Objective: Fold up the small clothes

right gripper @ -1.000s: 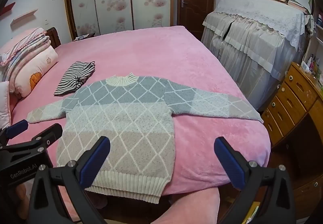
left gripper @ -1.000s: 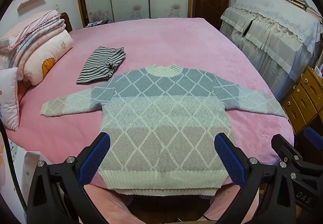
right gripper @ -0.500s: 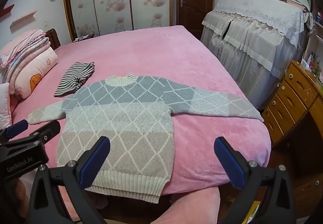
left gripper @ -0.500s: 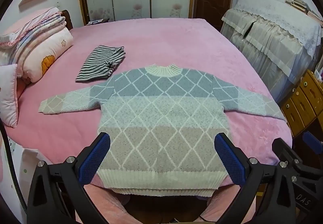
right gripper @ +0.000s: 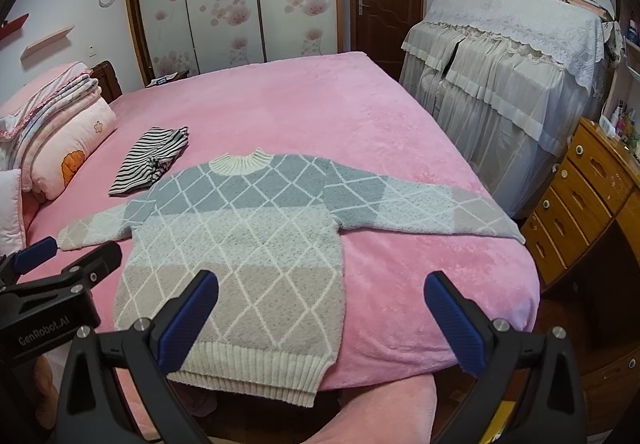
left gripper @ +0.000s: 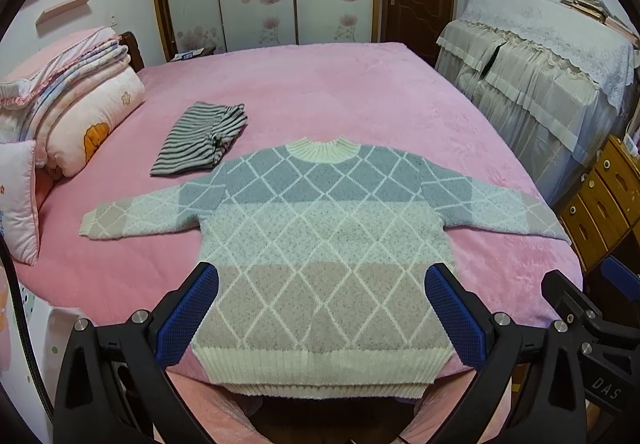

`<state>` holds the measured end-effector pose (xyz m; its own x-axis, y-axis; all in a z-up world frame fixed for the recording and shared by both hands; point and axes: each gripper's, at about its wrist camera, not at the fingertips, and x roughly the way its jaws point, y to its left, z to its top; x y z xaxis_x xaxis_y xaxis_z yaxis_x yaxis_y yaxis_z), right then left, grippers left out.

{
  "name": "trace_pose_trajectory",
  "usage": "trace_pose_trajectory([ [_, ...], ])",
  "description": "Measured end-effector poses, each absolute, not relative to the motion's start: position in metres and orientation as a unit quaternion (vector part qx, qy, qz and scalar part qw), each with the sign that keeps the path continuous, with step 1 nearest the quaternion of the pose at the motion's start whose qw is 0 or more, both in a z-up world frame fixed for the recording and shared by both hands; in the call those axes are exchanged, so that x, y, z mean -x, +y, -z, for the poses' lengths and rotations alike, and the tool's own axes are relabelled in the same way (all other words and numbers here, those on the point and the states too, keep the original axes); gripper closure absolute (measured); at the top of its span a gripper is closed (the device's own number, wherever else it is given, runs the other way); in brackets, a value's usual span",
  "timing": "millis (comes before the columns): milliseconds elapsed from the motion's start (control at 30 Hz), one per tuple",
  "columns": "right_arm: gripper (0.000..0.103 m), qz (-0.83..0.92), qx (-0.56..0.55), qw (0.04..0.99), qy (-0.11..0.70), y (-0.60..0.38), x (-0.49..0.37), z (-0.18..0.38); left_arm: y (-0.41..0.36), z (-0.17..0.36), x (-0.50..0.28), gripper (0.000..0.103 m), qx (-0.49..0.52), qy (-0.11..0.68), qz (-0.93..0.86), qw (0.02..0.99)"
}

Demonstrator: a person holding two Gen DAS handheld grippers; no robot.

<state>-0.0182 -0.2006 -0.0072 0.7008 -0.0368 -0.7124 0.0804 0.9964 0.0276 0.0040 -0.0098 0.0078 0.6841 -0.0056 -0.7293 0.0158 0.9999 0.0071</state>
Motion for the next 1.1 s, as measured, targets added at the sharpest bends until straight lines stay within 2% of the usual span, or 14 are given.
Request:
trace_pose_trajectory([
  [200,0.0,0.036,-0.029,0.924,0.381,-0.208,0.009,0.003,-0.015,-0.017,-0.01,0.001,-0.014,0.374,0.008,0.927],
  [500,0.0,0.037,-0.024,0.925,0.377,-0.21,-0.007,0.0,-0.021,-0.019,-0.028,0.001,-0.041,0.378,0.008,0.925],
  [1100,0.0,0.064,0.015,0.941,0.333,-0.214,-0.031,-0.03,-0.03,-0.019,-0.058,0.001,-0.008,0.391,0.032,0.92],
])
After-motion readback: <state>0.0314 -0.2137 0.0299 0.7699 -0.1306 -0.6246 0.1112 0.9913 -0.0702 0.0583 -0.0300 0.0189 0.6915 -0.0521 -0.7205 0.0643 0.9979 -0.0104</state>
